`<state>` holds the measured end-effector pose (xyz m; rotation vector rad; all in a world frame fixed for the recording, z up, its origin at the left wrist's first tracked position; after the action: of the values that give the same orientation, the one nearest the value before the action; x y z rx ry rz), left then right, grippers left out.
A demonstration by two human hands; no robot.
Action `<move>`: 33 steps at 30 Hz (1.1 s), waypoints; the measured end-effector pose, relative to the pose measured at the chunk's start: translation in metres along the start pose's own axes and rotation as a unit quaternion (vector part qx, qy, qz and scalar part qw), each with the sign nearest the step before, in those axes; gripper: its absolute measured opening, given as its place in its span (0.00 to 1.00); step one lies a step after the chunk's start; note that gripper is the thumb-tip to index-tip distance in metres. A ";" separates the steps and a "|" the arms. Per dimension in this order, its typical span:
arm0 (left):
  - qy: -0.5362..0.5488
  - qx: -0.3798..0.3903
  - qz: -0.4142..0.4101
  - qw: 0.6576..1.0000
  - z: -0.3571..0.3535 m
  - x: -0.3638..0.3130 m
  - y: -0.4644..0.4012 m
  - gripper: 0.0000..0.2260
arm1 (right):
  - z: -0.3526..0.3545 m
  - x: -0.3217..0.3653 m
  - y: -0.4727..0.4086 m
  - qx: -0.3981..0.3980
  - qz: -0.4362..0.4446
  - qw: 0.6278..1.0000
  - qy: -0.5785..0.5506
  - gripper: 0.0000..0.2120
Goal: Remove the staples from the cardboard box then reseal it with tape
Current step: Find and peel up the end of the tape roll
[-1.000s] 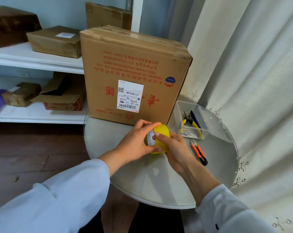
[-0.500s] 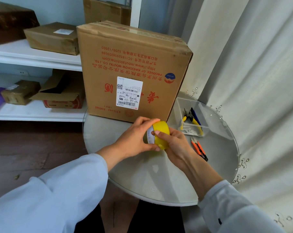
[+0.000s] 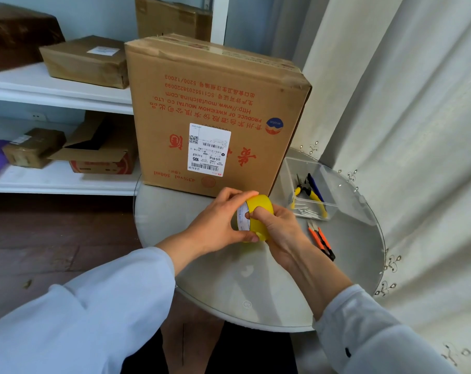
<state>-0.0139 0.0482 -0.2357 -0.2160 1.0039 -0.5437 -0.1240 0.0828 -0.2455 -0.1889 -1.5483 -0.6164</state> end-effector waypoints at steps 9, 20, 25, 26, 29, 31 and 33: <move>0.003 0.007 0.008 1.000 0.000 -0.001 0.001 0.40 | 0.002 0.000 0.002 0.022 -0.009 0.999 -0.021 0.09; 0.006 0.003 0.008 1.000 0.000 0.000 0.000 0.40 | 0.002 0.000 0.005 0.059 -0.011 0.997 -0.056 0.16; 0.004 0.006 0.007 1.000 0.000 -0.001 0.001 0.40 | 0.002 0.000 0.005 0.057 -0.014 0.997 -0.051 0.15; 0.004 0.006 0.008 1.000 0.000 -0.001 0.000 0.40 | 0.002 0.000 0.005 0.045 -0.016 0.998 -0.041 0.14; 0.004 0.004 0.008 1.000 0.000 -0.001 0.000 0.40 | 0.002 0.003 0.003 0.003 -0.018 1.000 -0.010 0.05; 0.006 0.002 0.008 1.000 0.000 -0.001 0.000 0.40 | 0.001 0.002 0.002 -0.009 -0.019 1.000 -0.006 0.04; 0.007 -0.001 0.004 1.000 0.000 -0.001 0.000 0.40 | 0.000 0.002 0.002 -0.012 -0.015 1.000 0.000 0.04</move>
<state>-0.0141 0.0485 -0.2349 -0.2103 1.0187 -0.5372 -0.1237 0.0840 -0.2430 -0.1841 -1.5466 -0.6594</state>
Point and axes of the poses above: each hand's wrist, its own y-axis away from the middle knuckle, its own z-axis out of the back of the hand, x = y × z, the point moved 8 cm from there along -y, towards the middle knuckle, and after that the axes turned 14 degrees about -x, right-handed, at the moved point
